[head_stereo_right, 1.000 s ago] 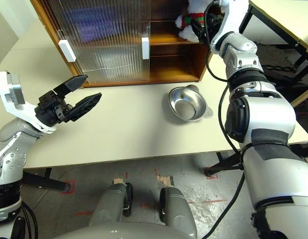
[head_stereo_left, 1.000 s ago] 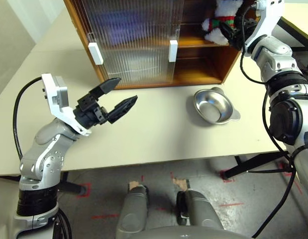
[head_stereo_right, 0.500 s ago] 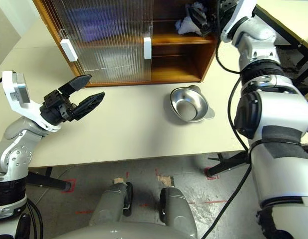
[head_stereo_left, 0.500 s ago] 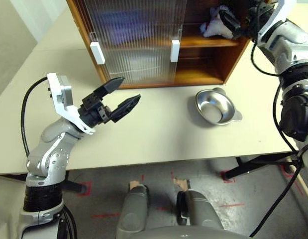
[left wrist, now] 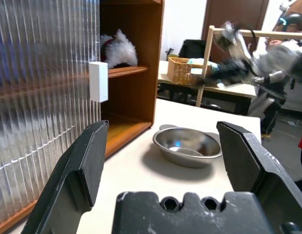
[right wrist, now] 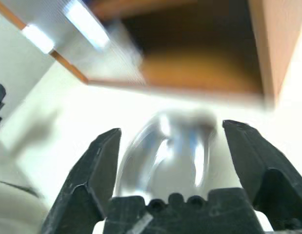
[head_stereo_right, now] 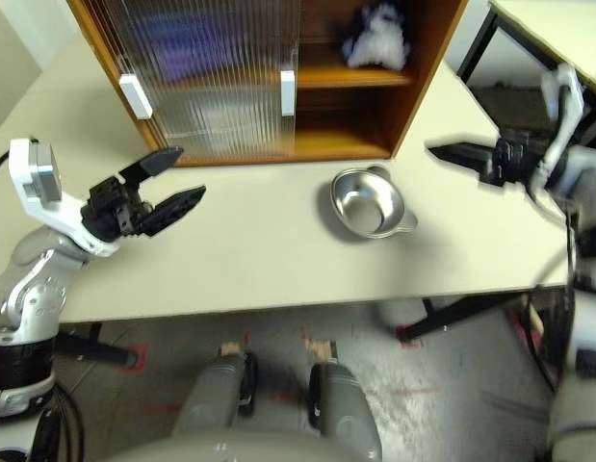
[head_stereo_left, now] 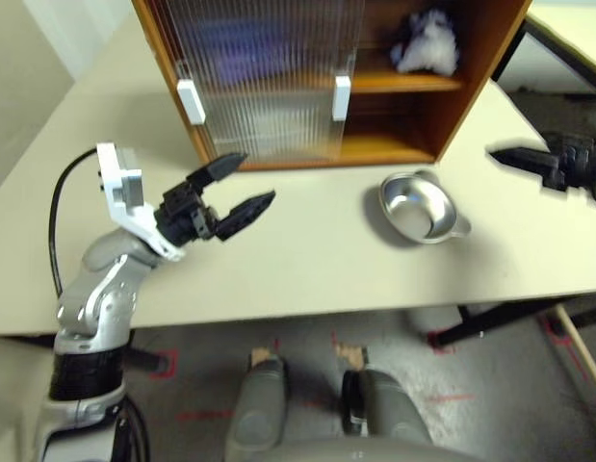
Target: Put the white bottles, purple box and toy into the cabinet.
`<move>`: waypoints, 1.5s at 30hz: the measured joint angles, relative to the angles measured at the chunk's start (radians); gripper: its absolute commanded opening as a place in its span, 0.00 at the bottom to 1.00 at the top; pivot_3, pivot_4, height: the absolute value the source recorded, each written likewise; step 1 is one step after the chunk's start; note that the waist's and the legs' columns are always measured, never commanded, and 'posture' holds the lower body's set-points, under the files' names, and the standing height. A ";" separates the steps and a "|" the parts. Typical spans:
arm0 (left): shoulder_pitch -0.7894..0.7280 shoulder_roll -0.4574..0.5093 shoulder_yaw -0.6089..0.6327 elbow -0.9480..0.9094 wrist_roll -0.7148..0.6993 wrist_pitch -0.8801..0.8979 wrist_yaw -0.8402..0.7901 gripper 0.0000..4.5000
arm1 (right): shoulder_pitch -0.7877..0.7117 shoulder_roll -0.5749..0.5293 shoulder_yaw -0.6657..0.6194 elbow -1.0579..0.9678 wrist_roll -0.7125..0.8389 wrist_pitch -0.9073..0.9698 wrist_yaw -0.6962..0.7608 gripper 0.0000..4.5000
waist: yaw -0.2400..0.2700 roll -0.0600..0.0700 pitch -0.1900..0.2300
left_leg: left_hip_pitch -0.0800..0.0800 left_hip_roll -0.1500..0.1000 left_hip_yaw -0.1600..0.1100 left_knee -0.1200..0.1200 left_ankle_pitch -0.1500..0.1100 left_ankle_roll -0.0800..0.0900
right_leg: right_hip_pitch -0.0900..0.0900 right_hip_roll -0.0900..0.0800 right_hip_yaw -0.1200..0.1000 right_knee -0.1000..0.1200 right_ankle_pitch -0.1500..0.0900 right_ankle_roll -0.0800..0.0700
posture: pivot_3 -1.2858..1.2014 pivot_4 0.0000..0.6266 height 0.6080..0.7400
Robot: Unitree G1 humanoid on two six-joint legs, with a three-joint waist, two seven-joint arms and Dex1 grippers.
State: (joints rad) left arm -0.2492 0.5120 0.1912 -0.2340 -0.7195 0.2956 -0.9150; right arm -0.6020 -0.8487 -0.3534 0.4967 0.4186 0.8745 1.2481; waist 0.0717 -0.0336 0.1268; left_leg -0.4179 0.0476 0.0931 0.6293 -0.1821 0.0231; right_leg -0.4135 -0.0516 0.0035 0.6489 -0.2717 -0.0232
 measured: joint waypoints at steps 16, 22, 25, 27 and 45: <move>-0.016 0.004 -0.012 0.017 0.015 -0.002 -0.031 1.00 | 0.193 0.284 -0.242 -0.239 0.195 0.318 -0.525 1.00 | -0.017 -0.004 -0.007 | 0.007 -0.001 0.007 0.001 0.001 0.001 | 0.005 0.003 0.001 -0.006 0.007 0.009 | 0.59 0.06 1.00; -0.019 0.013 -0.012 0.019 0.016 -0.002 -0.040 1.00 | 0.186 0.323 -0.223 -0.226 0.212 0.301 -0.569 0.91 | -0.017 -0.006 -0.011 | 0.003 -0.001 0.007 0.001 0.001 0.002 | 0.004 0.003 0.001 -0.008 0.010 0.015 | 0.59 0.06 1.00; -0.021 0.014 -0.012 0.021 0.016 -0.002 -0.041 1.00 | 0.179 0.326 -0.223 -0.227 0.245 0.330 -0.574 0.70 | -0.016 -0.006 -0.012 | 0.001 0.000 0.007 0.001 0.001 0.002 | 0.002 0.004 0.001 -0.009 0.010 0.015 | 0.59 0.06 1.00; -0.021 0.014 -0.012 0.023 0.017 -0.005 -0.041 1.00 | 0.180 0.323 -0.219 -0.228 0.268 0.362 -0.575 0.55 | -0.016 -0.006 -0.015 | 0.000 0.000 0.007 0.001 0.001 0.002 | 0.001 0.004 0.001 -0.009 0.010 0.015 | 0.59 0.05 1.00; -0.027 0.012 -0.012 0.050 0.017 -0.024 -0.041 1.00 | 0.072 0.357 -0.360 -0.211 0.484 0.558 -0.673 0.00 | -0.002 -0.004 -0.028 | -0.004 0.000 0.011 0.002 0.004 0.007 | 0.000 0.002 0.000 -0.015 0.016 0.010 | 0.59 0.05 1.00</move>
State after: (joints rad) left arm -0.2763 0.5242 0.1797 -0.1840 -0.7024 0.2720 -0.9560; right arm -0.5296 -0.4915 -0.7131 0.2855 0.9024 1.4324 0.5749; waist 0.0699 -0.0377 0.0984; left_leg -0.4221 0.0475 0.1041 0.6314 -0.1780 0.0301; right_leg -0.4134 -0.0495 0.0034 0.6340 -0.2555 -0.0136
